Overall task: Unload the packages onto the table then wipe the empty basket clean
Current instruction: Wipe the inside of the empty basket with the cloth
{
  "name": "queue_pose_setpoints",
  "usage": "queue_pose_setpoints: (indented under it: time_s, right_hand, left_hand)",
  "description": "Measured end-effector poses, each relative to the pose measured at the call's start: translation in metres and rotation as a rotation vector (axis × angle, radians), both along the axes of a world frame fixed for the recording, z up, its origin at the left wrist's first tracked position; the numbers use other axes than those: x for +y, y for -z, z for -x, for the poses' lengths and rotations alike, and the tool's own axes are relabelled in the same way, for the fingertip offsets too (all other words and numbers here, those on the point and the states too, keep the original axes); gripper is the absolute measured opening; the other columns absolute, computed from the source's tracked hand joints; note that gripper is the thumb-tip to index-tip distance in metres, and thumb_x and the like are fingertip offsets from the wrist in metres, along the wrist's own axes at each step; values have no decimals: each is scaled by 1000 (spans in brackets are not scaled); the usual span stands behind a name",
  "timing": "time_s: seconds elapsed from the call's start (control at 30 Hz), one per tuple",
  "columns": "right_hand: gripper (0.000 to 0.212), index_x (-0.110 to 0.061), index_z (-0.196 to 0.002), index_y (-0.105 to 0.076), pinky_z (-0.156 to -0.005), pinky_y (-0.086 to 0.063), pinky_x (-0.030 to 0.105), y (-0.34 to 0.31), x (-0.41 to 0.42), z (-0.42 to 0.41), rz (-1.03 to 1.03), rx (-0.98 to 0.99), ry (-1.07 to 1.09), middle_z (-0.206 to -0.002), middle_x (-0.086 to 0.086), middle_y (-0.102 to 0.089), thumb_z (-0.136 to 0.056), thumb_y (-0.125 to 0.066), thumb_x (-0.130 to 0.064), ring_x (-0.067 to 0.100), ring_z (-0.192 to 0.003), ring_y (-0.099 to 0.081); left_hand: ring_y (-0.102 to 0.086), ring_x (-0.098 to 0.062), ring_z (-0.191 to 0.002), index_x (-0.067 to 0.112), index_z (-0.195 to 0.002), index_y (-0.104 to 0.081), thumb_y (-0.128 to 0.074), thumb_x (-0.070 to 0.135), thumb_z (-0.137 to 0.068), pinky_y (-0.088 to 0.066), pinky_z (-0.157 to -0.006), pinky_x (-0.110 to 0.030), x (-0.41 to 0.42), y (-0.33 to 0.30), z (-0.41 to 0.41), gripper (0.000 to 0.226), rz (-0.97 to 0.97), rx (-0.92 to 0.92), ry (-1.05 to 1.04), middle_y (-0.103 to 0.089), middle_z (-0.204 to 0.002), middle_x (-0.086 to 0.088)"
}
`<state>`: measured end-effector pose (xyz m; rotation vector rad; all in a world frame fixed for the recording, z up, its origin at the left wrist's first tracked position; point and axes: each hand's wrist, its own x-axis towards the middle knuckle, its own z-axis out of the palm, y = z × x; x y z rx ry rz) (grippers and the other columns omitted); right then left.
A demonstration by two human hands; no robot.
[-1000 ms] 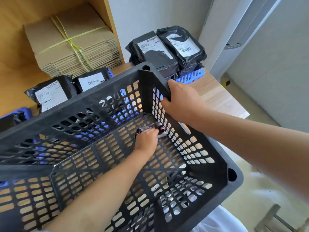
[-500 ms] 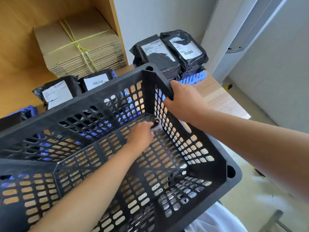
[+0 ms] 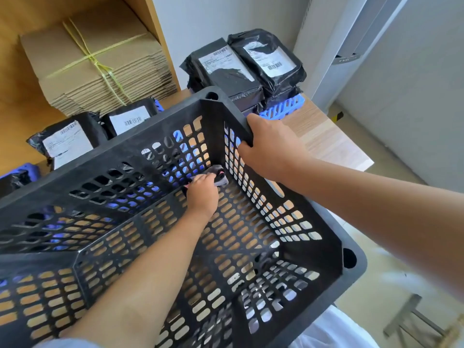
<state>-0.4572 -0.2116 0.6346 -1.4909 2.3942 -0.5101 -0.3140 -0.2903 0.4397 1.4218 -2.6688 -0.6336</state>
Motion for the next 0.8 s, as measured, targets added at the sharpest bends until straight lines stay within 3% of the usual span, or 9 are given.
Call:
queue_pose_setpoints:
  time_s: [0.2,0.37,0.47,0.57,0.63,0.7,0.73,0.8]
  right_hand:
    - [16,-13,-97,-47,-61,-46,37,-4,-1,-2,-23,-21,-14,-84,8,-61,-93,-50,-27,31,-75,-58]
    - [16,-12,-95,-44,-60,-36,33,-6,0,-2,-42,-1,-15,-73,2,-49,-92,-49,-26,30,-72,-52]
    - [16,-12,-96,-46,-60,-37,32,-6,-1,-3,-42,-8,-9,-74,1,-51,-92,-50,-28,29,-73,-54]
    - [16,-13,-96,-46,-61,-39,33,-7,-1,-3,-44,-8,-6,-80,4,-55,-92,-50,-28,29,-75,-55]
    - [16,-13,-96,-46,-61,-39,33,-6,-1,-3,-45,1,-5,-81,5,-56,-92,-50,-28,29,-75,-55]
    - [15,-13,-95,-45,-60,-39,33,-6,-1,-3,-50,3,-11,-79,4,-56,-92,-49,-27,29,-74,-56]
    - [14,-13,-95,-45,-60,-39,33,-5,-1,-2,-52,3,-13,-78,4,-56,-92,-49,-27,29,-73,-56]
    - [14,-14,-95,-45,-58,-40,33,-5,-1,-2,-55,-1,-13,-77,3,-55,-92,-49,-26,28,-71,-56]
  left_hand:
    - [-56,-23,-115,8,-114,-61,-54,3,-93,-43,-99,-32,55,-3,-3,22,-54,-15,146,-65,-116,-6]
    - [-55,-25,-115,13,-122,-53,-49,5,-95,-41,-96,-34,87,-13,-1,28,-95,-160,249,-60,-123,-6]
    - [-58,-28,-100,15,-123,-58,-51,10,-94,-44,-76,-33,78,-28,-1,30,-370,-195,294,-63,-118,-8]
    - [-55,-19,-73,20,-88,-65,-56,16,-89,-39,-57,-26,62,-46,-3,10,-674,-153,251,-65,-89,-5]
    - [-56,-17,-68,25,-73,-57,-57,20,-86,-40,-55,-27,47,-55,-3,14,-597,-103,116,-61,-74,1]
    - [-57,-21,-76,23,-74,-55,-57,23,-85,-42,-59,-30,32,-62,-2,11,-380,-29,2,-60,-79,0]
    - [-57,-22,-87,21,-84,-60,-57,22,-87,-46,-68,-33,24,-61,-2,4,-266,10,-45,-63,-91,-1]
    - [-54,-26,-107,10,-112,-64,-57,15,-90,-44,-92,-38,6,-52,2,24,-28,43,-63,-64,-110,-6]
